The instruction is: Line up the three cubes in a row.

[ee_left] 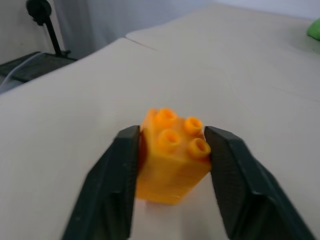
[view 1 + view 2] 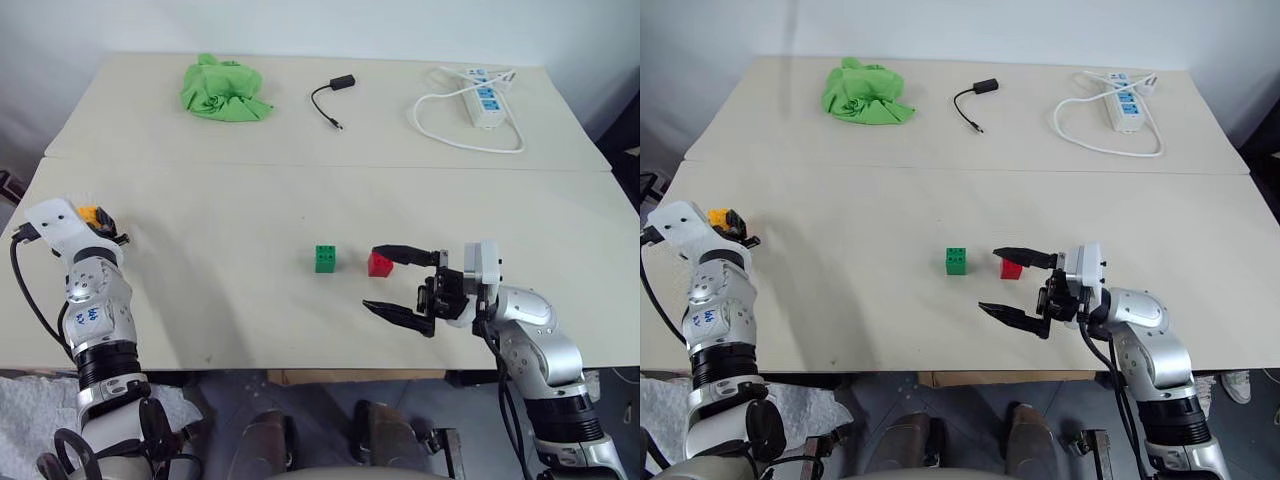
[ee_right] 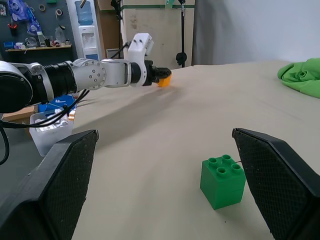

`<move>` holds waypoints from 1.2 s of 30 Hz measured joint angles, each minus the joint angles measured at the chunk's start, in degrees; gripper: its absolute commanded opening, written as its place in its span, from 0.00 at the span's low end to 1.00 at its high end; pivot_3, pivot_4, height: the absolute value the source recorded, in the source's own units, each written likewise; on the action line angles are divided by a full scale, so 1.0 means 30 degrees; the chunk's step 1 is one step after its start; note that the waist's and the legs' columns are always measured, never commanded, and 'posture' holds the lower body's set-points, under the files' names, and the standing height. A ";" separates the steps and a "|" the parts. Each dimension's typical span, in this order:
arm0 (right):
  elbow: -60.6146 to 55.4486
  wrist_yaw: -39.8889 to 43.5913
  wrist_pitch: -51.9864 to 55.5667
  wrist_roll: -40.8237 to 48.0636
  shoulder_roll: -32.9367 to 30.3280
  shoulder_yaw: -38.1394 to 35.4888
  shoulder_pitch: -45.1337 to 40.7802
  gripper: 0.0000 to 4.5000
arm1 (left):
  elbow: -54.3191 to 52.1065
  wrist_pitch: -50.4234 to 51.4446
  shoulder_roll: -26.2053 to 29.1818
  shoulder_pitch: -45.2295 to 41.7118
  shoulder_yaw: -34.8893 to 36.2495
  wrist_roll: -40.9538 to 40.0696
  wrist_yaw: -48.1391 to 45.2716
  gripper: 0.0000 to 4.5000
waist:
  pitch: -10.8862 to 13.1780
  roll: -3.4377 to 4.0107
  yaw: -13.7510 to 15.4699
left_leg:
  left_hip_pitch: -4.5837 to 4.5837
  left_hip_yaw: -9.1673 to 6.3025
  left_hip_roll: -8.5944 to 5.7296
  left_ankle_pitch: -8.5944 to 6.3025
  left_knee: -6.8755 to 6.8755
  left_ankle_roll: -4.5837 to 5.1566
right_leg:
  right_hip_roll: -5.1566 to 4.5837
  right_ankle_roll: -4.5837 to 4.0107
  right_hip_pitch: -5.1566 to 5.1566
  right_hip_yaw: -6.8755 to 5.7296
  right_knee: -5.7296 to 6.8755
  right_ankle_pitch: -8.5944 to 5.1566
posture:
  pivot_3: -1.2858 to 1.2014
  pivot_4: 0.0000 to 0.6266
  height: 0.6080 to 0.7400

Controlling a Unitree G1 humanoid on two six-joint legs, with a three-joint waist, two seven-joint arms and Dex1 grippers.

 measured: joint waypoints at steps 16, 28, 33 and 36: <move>-0.2061 -0.1553 -0.0076 -0.0087 -0.0810 -0.2084 0.3411 1.00 | 0.3730 -0.3202 0.4091 -0.2646 -0.6104 -0.1945 -2.1920 0.34 | 0.0001 0.0000 0.0291 | -0.0009 0.0097 0.0006 0.0002 0.0001 -0.0006 | 0.0016 0.0003 -0.0012 -0.0027 -0.0017 -0.0002 | 0.52 0.24 1.00; -0.3884 -0.2697 -0.0114 -0.0072 -0.1292 -0.3672 0.5823 1.00 | 1.1223 -0.9066 0.2165 -0.7950 -1.1224 0.0643 -3.2485 0.34 | 0.0003 -0.0003 0.0169 | -0.0025 0.0142 0.0021 0.0004 -0.0008 0.0004 | 0.0036 0.0015 -0.0040 -0.0023 -0.0029 -0.0005 | 0.52 0.24 1.00; -0.4773 -0.3051 -0.0100 -0.0031 -0.1310 -0.3971 0.7121 1.00 | 1.4488 -1.0598 0.1982 -0.9974 -1.1336 0.1752 -3.2476 0.34 | 0.0004 -0.0004 0.0250 | -0.0026 0.0138 0.0018 0.0000 0.0001 0.0022 | 0.0031 0.0021 -0.0036 -0.0017 -0.0025 -0.0002 | 0.52 0.24 1.00; -0.4789 -0.3207 -0.0064 0.0038 -0.1317 -0.4200 0.7133 1.00 | 1.5158 -1.1009 0.1806 -1.0247 -1.1222 0.2004 -3.2481 0.34 | 0.0004 -0.0004 0.0303 | -0.0022 0.0134 0.0019 0.0000 0.0007 0.0029 | 0.0026 0.0024 -0.0034 -0.0013 -0.0018 0.0000 | 0.52 0.24 1.00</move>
